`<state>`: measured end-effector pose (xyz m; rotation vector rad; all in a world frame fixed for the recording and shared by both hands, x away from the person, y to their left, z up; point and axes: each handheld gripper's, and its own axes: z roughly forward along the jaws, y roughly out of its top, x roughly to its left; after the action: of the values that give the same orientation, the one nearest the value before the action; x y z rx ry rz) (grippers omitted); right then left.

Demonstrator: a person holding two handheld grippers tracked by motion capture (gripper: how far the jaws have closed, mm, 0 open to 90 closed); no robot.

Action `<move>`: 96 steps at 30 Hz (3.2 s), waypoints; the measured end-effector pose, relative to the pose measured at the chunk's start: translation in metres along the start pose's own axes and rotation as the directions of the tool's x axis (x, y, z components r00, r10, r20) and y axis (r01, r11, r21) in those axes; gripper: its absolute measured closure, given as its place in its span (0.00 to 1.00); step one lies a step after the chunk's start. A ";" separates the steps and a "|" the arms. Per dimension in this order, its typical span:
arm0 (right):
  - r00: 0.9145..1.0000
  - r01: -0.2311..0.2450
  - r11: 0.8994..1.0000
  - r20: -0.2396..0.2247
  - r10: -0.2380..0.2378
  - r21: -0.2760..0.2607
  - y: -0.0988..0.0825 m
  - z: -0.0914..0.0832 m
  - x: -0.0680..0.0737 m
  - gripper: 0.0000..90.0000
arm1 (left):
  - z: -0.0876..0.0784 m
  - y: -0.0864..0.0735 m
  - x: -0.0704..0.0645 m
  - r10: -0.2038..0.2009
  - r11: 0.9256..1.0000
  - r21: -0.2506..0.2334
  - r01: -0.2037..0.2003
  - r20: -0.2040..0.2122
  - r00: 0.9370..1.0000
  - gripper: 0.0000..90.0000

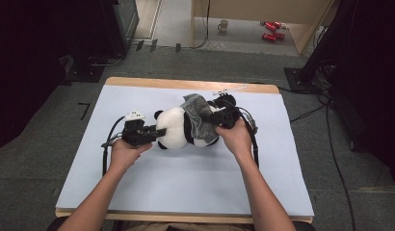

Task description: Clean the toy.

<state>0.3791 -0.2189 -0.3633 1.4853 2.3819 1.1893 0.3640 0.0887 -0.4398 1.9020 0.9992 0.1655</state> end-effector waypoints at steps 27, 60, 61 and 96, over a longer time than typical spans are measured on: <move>0.994 -0.059 0.997 0.086 0.063 -0.049 -0.004 -0.009 -0.031 0.88 | 0.011 -0.017 0.007 0.106 0.994 -0.027 -0.104 0.084 0.991 0.32; 0.985 0.148 0.989 -0.094 -0.147 -0.002 0.026 0.046 0.090 0.89 | -0.015 0.006 -0.026 0.067 0.997 -0.031 -0.066 0.058 0.996 0.87; 0.985 0.156 0.988 -0.079 -0.155 0.004 0.025 0.047 0.089 0.89 | -0.013 0.005 -0.025 0.061 0.998 -0.028 -0.059 0.059 0.996 0.87; 0.999 -0.040 0.999 0.023 0.040 -0.010 -0.012 -0.002 -0.014 0.89 | -0.002 0.000 -0.013 0.039 0.999 -0.015 -0.039 0.040 0.998 0.83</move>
<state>0.3766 -0.2338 -0.3745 1.5425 2.3396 1.1829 0.3547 0.0811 -0.4357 1.9052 0.9321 0.1562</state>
